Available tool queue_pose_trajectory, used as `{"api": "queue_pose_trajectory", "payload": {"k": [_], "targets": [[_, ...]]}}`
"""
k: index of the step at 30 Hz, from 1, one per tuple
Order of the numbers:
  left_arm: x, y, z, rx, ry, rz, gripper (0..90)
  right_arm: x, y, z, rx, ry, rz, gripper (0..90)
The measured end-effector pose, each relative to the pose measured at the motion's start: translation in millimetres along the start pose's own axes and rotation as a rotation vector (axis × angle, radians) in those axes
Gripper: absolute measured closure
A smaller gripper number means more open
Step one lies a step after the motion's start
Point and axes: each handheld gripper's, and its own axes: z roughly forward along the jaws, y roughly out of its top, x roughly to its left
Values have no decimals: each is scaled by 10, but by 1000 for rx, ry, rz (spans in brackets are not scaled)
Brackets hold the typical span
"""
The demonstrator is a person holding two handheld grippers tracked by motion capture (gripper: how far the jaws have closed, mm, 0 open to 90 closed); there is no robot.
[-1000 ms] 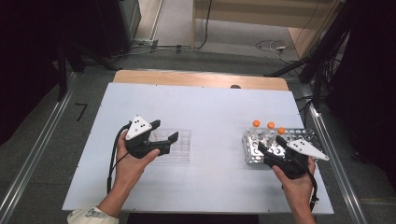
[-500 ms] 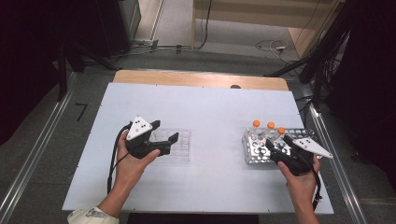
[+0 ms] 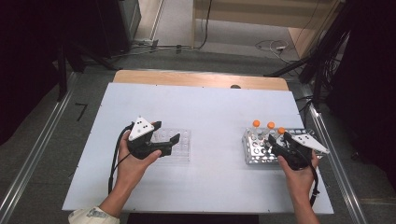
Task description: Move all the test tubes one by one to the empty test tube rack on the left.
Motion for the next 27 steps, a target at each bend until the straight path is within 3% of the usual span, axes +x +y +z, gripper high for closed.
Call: {"api": "queue_pose_trajectory", "payload": {"k": [3, 4, 11, 20, 27], "targets": [[-1, -2, 3, 0, 1, 0, 197, 5, -2, -3, 0, 4, -7, 450], [-2, -2, 3, 1, 0, 1, 196, 11, 2, -12, -11, 3, -18, 516], [-3, -1, 1, 0, -3, -2, 197, 16, -2, 8, -2, 14, -28, 614], [-6, -6, 7, 5, -3, -1, 197, 22, 8, 19, 7, 12, -31, 706], [-11, -8, 11, 6, -4, -1, 197, 20, 25, 8, 3, 8, -33, 716]]}}
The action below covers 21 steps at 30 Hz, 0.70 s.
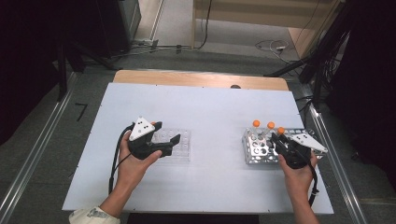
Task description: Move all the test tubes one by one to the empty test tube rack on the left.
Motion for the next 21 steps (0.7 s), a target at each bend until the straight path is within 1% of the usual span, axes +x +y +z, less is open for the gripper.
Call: {"api": "queue_pose_trajectory", "payload": {"k": [3, 8, 12, 13, 15, 17, 19, 21], "targets": [[0, 2, -3, 0, 0, 0, 197, 0, 15, -16, -10, 1, 5, 716], [0, 3, -7, -5, -1, 1, 197, 35, 116, -118, -52, -10, -8, 716], [-1, 2, -8, -6, -4, 1, 197, 45, 178, -189, -73, -22, -9, 716], [-1, 3, -8, -7, -4, 1, 197, 50, 195, -212, -78, -19, -4, 716], [1, 5, -12, -8, -4, 1, 197, 54, 231, -262, -97, -26, -10, 716], [0, 5, -14, -6, -4, 3, 197, 66, 266, -316, -112, -22, -9, 716], [-5, 4, -12, -7, -4, 2, 197, 102, 292, -369, -118, -30, -25, 716], [-9, 6, -15, -7, -6, 4, 197, 152, 312, -424, -125, -27, -43, 716]]}}
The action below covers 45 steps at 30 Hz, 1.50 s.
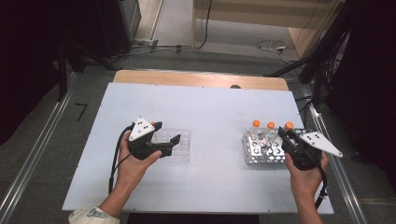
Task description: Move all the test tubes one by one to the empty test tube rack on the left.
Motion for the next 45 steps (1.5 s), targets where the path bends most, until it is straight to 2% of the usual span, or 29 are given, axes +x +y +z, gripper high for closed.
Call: {"api": "queue_pose_trajectory", "payload": {"k": [3, 7, 14, 16, 17, 25, 40, 45], "targets": [[-7, 4, -4, -4, -3, 1, 196, 92, 36, -62, -3, 27, -11, 716], [-22, 8, -8, -4, -3, 3, 197, 257, 61, -97, -2, 78, -48, 717], [-46, 15, -19, -10, -9, 7, 197, 503, 65, -94, 3, 171, -70, 716], [-57, 15, -17, -9, -12, 11, 197, 531, 59, -83, 4, 181, -75, 716], [-73, 15, -13, -10, -15, 12, 197, 592, 46, -58, 12, 205, -75, 716], [-142, 16, -4, -7, -34, 23, 197, 772, -8, 8, 30, 270, -99, 716], [-205, 16, 6, -4, -66, 26, 197, 1050, -106, 128, 74, 355, -139, 716], [-261, 11, 20, -4, -85, 30, 197, 1124, -136, 156, 85, 380, -147, 716]]}}
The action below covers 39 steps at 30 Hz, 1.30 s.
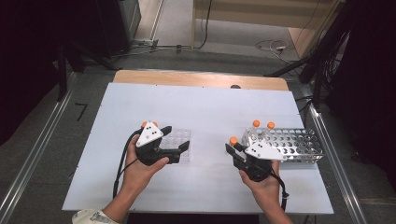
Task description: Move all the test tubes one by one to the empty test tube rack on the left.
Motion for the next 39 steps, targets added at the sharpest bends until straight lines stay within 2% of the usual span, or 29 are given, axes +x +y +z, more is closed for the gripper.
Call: {"api": "queue_pose_trajectory", "payload": {"k": [15, 25, 30, 34, 39], "targets": [[-168, -32, 65, -8, -75, 11, 197, 177, -37, 157, 30, 52, -28, 716], [-347, -78, 144, -7, -150, 25, 230, 286, -59, 218, 44, 90, -40, 716], [-409, -120, 198, -13, -158, 32, 259, 350, -75, 260, 55, 114, -41, 716], [-440, -147, 237, -9, -147, 35, 279, 406, -80, 287, 58, 133, -52, 716], [-457, -149, 248, -14, -154, 26, 305, 446, -79, 303, 59, 157, -51, 716]]}}
